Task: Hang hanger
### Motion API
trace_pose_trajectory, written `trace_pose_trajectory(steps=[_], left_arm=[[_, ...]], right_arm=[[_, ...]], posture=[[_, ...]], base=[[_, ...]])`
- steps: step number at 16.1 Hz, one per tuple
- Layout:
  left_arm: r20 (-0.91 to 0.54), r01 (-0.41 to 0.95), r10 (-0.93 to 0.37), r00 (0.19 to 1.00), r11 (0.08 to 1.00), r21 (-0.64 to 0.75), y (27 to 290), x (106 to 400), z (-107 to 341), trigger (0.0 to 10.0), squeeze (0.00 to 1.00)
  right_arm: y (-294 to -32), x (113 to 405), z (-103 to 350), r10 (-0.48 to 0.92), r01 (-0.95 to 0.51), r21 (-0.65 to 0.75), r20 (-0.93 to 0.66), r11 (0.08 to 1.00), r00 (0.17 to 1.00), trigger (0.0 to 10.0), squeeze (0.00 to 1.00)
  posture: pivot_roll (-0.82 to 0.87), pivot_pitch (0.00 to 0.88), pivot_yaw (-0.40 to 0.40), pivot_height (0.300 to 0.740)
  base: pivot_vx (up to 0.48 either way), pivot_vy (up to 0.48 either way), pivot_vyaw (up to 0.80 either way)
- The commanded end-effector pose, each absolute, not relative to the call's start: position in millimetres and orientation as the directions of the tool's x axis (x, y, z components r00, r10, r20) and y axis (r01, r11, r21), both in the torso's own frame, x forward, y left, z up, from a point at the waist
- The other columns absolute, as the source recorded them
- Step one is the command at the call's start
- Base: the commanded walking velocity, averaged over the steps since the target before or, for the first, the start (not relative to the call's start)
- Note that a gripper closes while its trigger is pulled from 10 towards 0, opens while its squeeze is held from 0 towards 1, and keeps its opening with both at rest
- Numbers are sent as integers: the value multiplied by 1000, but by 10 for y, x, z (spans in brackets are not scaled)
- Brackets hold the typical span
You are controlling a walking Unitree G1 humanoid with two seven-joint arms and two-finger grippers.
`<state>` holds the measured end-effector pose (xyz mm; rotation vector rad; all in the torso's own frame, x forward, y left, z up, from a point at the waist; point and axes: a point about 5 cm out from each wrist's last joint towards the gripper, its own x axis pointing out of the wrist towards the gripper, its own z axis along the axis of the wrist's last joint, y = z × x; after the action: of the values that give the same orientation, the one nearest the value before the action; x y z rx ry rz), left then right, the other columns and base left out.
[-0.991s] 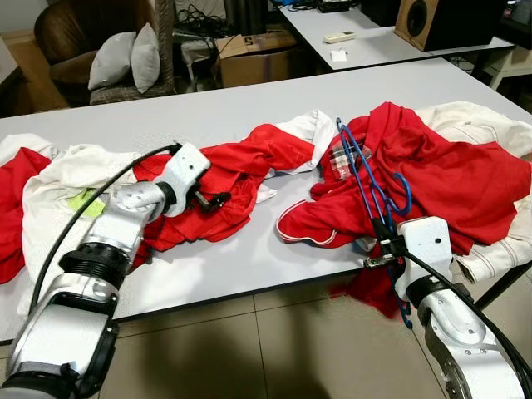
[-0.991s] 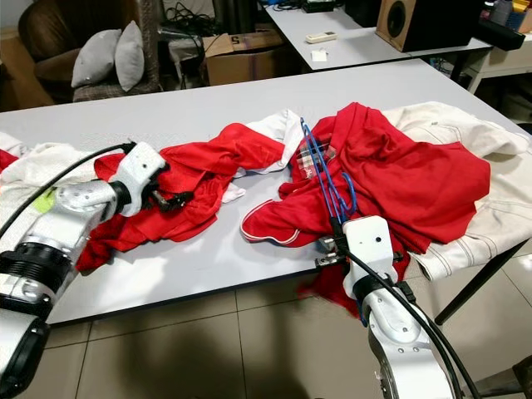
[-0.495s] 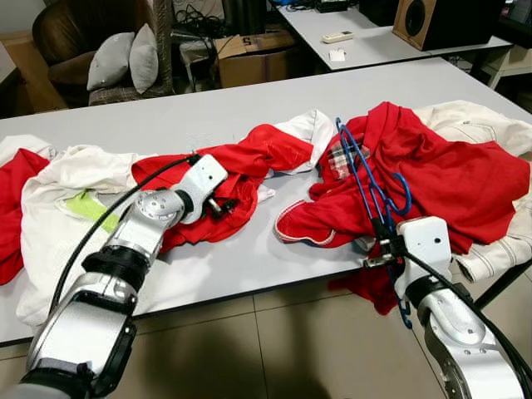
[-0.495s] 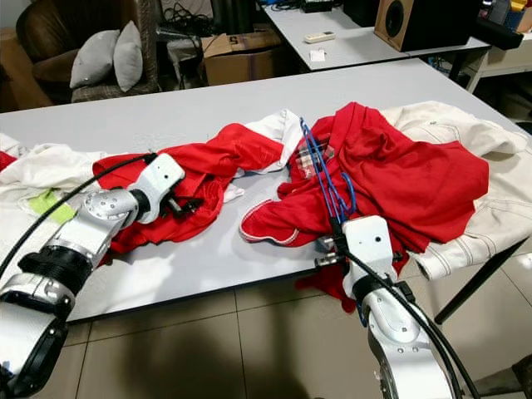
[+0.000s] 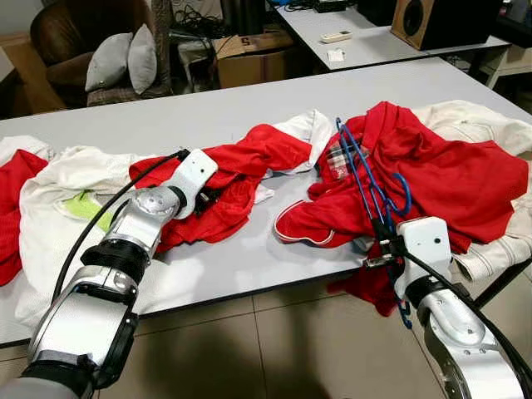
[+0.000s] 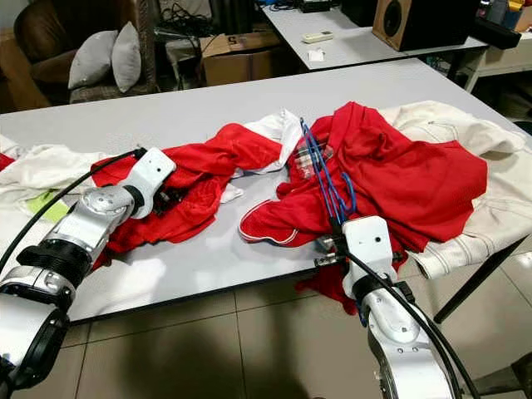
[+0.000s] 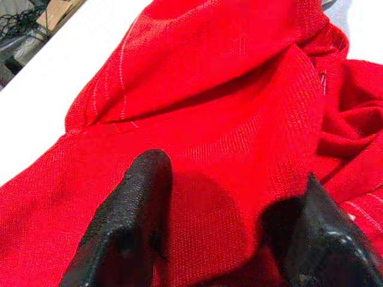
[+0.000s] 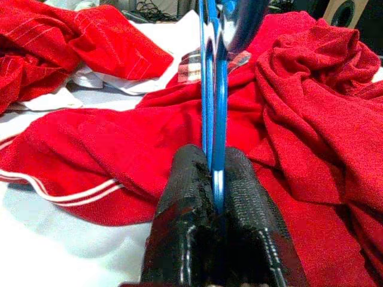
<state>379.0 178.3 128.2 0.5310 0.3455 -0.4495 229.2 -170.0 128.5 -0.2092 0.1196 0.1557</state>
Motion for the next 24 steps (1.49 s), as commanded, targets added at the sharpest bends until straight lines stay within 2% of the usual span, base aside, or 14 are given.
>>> trace_pose_trajectory(steps=[1,12,17,19,20,23,24], left_arm=[[-411,472,-305,859,783,405,1796,3827,1342,0,0],[-362,451,-321,875,812,371,1745,3856,1393,0,0],[-351,469,-408,843,877,106,1693,3742,1288,0,0],[-314,552,-549,775,829,-88,1502,3605,1344,0,0],[-288,592,-604,743,794,-138,1419,3580,1442,0,0],[-287,727,-748,599,658,-196,1245,3476,1654,0,0],[-267,787,-826,496,558,-262,1146,3364,1820,0,0]], right_arm=[[-1688,2295,1295,141,-164,-196,-122,967,982,10000,0],[-1683,2298,1289,145,-168,-201,-123,965,982,10000,0],[-1681,2289,1264,184,-215,-234,-146,948,972,10000,0],[-1696,2325,1276,182,-213,-237,-146,948,972,10000,0],[-1696,2334,1276,182,-213,-240,-146,947,972,10000,0],[-1700,2325,1273,176,-207,-243,-145,948,974,10000,0],[-1721,2309,1270,159,-190,-241,-142,952,977,10000,0]], posture=[[-139,0,114,740],[-149,0,117,740],[-122,0,59,740],[-110,0,44,740],[-105,0,40,740],[-109,0,50,740],[-114,0,62,740]], base=[[0,0,0],[0,0,0],[0,0,0],[0,0,0],[0,0,0],[0,0,0],[0,0,0]])
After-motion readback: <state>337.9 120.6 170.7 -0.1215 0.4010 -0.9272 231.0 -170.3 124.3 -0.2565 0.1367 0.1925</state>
